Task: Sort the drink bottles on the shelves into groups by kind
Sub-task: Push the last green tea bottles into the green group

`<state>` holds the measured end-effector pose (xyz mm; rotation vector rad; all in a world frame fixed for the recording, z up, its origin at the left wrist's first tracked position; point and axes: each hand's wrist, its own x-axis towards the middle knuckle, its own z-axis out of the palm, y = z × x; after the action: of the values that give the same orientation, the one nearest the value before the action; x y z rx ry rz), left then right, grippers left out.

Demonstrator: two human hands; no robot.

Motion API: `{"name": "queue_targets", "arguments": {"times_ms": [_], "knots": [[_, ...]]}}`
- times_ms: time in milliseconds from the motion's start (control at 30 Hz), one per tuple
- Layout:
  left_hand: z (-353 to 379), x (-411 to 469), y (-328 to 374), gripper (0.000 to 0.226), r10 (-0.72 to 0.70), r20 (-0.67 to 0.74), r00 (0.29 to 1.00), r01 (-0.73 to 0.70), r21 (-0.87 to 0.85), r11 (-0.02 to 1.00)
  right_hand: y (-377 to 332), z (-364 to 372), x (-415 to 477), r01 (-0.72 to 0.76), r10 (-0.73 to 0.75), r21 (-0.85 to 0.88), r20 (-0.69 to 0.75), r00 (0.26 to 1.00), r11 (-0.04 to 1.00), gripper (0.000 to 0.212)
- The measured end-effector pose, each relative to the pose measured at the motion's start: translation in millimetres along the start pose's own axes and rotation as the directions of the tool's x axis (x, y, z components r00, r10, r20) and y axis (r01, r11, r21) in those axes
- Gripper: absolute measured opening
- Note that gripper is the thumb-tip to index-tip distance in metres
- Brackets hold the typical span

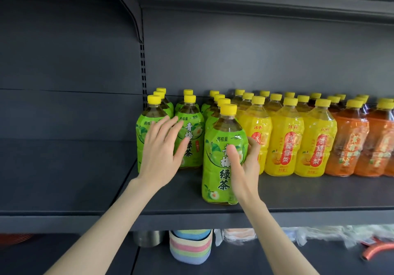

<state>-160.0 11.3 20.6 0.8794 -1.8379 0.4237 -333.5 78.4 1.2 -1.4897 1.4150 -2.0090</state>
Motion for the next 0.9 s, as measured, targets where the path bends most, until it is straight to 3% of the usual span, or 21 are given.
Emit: {"name": "queue_targets", "arguments": {"times_ms": [100,267,500,667,767,900], "knots": [[-13.5,-9.7,18.4,0.054,-0.039,0.069,0.997,0.058,-0.304,0.951,-0.8,14.4,-4.2,-0.014,0.013,0.027,0.037,0.999,1.0,0.07],[-11.4,-21.6,18.7,0.063,-0.023,0.127,0.992,0.071,-0.389,0.919,-4.8,42.1,-8.4,0.028,-0.019,-0.092,0.097,0.995,0.995,0.08],[-7.4,-25.2,4.3,0.09,-0.046,0.136,0.99,0.083,-0.281,0.956,2.2,31.3,-3.1,0.116,-0.048,-0.46,0.158,0.986,0.881,0.069],[-1.7,-19.8,-1.2,0.091,-0.051,0.139,0.989,0.074,-0.161,0.984,0.8,14.4,20.4,0.205,-0.14,-0.473,0.169,0.976,0.857,0.065],[4.6,-15.7,-5.1,0.088,-0.05,0.121,0.991,0.063,-0.109,0.992,4.1,8.8,35.0,0.271,-0.167,-0.554,0.232,0.958,0.787,0.073],[9.4,-14.3,-7.9,0.083,-0.019,0.135,0.991,0.034,-0.107,0.994,14.0,3.4,45.2,0.334,-0.187,-0.643,0.287,0.939,0.689,0.067]]}}
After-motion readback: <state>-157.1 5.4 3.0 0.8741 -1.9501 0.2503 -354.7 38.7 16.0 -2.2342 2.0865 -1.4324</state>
